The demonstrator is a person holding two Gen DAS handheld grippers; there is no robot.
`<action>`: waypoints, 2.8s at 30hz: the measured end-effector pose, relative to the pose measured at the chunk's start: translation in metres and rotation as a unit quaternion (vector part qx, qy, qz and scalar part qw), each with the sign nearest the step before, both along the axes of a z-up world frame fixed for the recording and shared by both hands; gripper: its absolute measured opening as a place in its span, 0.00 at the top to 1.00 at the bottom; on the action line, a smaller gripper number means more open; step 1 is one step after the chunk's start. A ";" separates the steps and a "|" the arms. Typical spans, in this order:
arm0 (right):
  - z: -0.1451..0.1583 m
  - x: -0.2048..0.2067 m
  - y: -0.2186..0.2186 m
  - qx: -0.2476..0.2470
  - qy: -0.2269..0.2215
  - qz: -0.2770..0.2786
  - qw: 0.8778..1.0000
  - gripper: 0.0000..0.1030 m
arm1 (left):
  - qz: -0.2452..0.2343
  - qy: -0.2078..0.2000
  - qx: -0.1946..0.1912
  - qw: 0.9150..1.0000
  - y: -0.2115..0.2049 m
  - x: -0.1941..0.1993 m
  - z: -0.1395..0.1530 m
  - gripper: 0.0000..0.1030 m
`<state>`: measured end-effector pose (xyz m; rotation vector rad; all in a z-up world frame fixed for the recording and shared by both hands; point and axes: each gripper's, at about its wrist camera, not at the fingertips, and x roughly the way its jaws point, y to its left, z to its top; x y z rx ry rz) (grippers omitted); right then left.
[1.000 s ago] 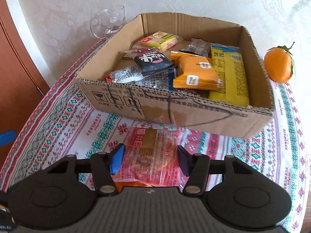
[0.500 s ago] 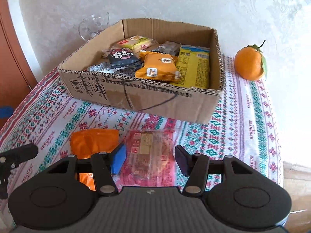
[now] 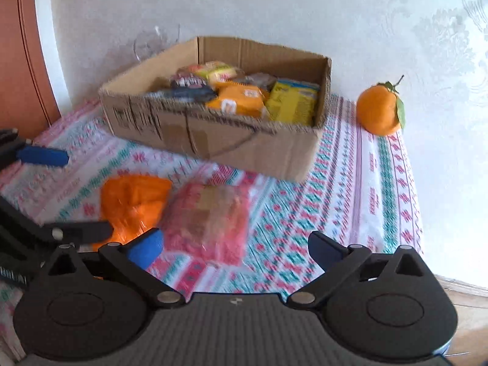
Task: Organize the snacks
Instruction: 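Move left tool to the orange pouch and close on it while right tool holds pastry packet, then lift the orange pouch and pastry packet off the table with both tools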
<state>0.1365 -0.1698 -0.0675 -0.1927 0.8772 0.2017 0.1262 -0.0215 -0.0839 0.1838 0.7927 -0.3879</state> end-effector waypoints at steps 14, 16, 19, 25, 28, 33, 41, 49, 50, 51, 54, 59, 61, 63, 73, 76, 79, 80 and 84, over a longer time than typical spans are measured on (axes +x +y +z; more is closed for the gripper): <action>-0.024 -0.018 -0.004 0.004 0.015 0.050 0.999 0.00 | 0.008 0.030 0.007 0.999 0.003 0.007 -0.015 0.01; -0.025 -0.016 -0.007 0.017 0.017 0.051 0.998 0.00 | 0.019 0.026 0.013 0.999 0.012 0.007 -0.015 0.01; -0.027 -0.018 -0.009 0.019 0.008 0.055 0.998 0.00 | 0.039 0.022 0.024 0.999 0.028 0.007 -0.014 0.01; -0.029 -0.024 -0.010 0.024 -0.011 0.047 0.999 0.00 | 0.038 0.013 0.018 0.999 0.030 0.005 -0.010 0.01; -0.030 -0.024 -0.009 0.026 -0.017 0.044 0.999 0.00 | 0.037 0.014 0.009 0.999 0.020 0.006 -0.014 0.01; -0.031 -0.024 -0.009 0.027 -0.021 0.043 0.999 0.00 | 0.051 0.029 -0.005 0.998 0.018 0.010 -0.026 0.00; -0.033 -0.027 -0.010 0.032 -0.037 0.044 0.998 0.00 | 0.089 0.002 -0.014 0.996 0.010 0.004 -0.029 0.00; -0.035 -0.030 -0.012 0.038 -0.054 0.050 0.997 0.00 | 0.110 -0.005 -0.018 0.994 -0.002 0.000 -0.030 0.01; -0.036 -0.030 -0.012 0.038 -0.055 0.052 0.996 0.00 | 0.109 -0.004 -0.018 0.994 -0.003 0.000 -0.030 0.01; -0.036 -0.030 -0.013 0.039 -0.056 0.052 0.996 0.00 | 0.105 -0.003 -0.018 0.994 -0.005 -0.001 -0.030 0.02; -0.036 -0.029 -0.012 0.039 -0.057 0.052 0.996 0.00 | 0.091 -0.007 -0.020 0.996 -0.009 -0.003 -0.029 0.10; -0.036 -0.028 -0.011 0.039 -0.058 0.050 0.996 0.00 | 0.089 -0.017 -0.025 0.996 -0.007 -0.004 -0.025 0.38; -0.036 -0.026 -0.010 0.039 -0.057 0.049 0.996 0.00 | 0.085 -0.014 -0.027 0.996 -0.004 -0.002 -0.023 0.40; -0.036 -0.024 -0.008 0.039 -0.056 0.048 0.996 0.00 | 0.087 -0.013 -0.025 0.996 0.000 -0.003 -0.023 0.40; -0.039 -0.002 0.013 0.040 -0.056 0.055 0.996 0.00 | 0.118 -0.009 -0.026 0.993 0.022 0.001 -0.022 0.40; -0.039 0.007 0.019 0.040 -0.056 0.052 0.996 0.00 | 0.117 -0.010 -0.024 0.993 0.021 0.001 -0.022 0.40; -0.039 0.015 0.024 0.038 -0.050 0.049 0.997 0.00 | 0.118 -0.011 -0.025 0.993 0.023 0.002 -0.022 0.40; -0.038 0.017 0.024 0.038 -0.048 0.048 0.997 0.00 | 0.117 -0.010 -0.028 0.993 0.024 0.002 -0.021 0.40; -0.036 0.018 0.024 0.037 -0.049 0.046 0.997 0.13 | 0.110 -0.005 -0.032 0.993 0.026 0.003 -0.021 0.40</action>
